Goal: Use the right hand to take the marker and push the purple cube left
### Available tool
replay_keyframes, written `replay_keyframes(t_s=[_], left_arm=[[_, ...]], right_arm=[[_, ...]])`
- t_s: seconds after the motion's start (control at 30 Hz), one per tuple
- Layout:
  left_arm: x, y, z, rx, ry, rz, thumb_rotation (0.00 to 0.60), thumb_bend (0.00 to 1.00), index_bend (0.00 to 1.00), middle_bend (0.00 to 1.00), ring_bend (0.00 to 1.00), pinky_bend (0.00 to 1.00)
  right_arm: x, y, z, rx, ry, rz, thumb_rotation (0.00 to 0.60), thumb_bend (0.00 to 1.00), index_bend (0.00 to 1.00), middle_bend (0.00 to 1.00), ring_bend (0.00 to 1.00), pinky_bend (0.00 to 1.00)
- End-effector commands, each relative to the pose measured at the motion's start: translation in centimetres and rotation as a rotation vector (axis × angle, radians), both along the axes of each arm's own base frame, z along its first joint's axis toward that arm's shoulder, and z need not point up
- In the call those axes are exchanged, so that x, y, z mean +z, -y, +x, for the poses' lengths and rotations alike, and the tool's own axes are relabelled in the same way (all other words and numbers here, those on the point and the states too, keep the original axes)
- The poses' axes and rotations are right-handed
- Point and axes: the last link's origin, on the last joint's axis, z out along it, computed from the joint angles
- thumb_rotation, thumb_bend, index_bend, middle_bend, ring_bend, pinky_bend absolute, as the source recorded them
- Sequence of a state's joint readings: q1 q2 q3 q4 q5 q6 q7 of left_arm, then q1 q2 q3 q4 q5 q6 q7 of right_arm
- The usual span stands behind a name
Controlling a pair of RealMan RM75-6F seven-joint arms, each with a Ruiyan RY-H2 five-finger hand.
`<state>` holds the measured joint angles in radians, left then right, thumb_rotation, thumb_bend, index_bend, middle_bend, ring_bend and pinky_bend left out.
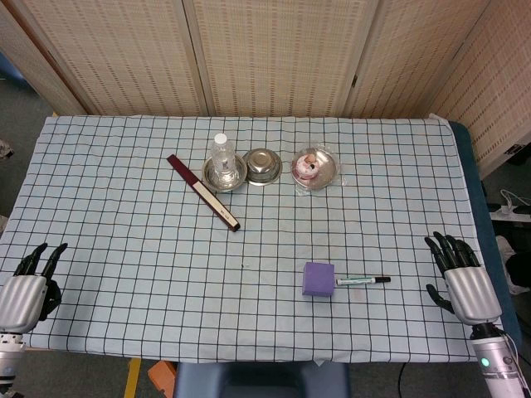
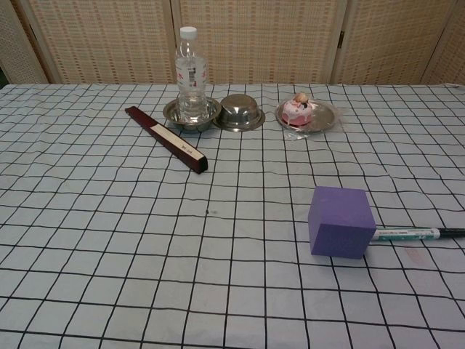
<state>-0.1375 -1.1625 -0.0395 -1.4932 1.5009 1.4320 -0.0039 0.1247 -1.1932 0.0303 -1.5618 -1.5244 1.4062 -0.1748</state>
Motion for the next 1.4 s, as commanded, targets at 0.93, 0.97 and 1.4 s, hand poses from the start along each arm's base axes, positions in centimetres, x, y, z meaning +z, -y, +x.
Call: replay_keyframes(t_s=[0.93, 0.97, 1.4], left_arm=[[0.0, -3.7, -1.7, 0.078, 0.014, -0.062, 0.600, 0.49, 0.00, 0.00, 0.00, 0.15], [0.0, -3.7, -1.8, 0.079, 0.014, -0.063, 0.600, 0.49, 0.00, 0.00, 0.00, 0.15], [0.3, -3.8, -1.9, 0.081, 0.029, -0.074, 0.600, 0.49, 0.00, 0.00, 0.00, 0.15]], right_arm=[[-10.4, 5.5, 5.9, 0.088, -0.091, 0.298, 0.600, 0.22, 0.40, 0.31, 0.12, 0.13], [-10.8, 5.7, 6.0, 0.087, -0.100, 0.304, 0.600, 0.22, 0.40, 0.31, 0.12, 0.13], [-13.1, 6.1, 5.6, 0.041, -0.181, 0.353, 0.600, 0.22, 0.44, 0.34, 0.15, 0.14]])
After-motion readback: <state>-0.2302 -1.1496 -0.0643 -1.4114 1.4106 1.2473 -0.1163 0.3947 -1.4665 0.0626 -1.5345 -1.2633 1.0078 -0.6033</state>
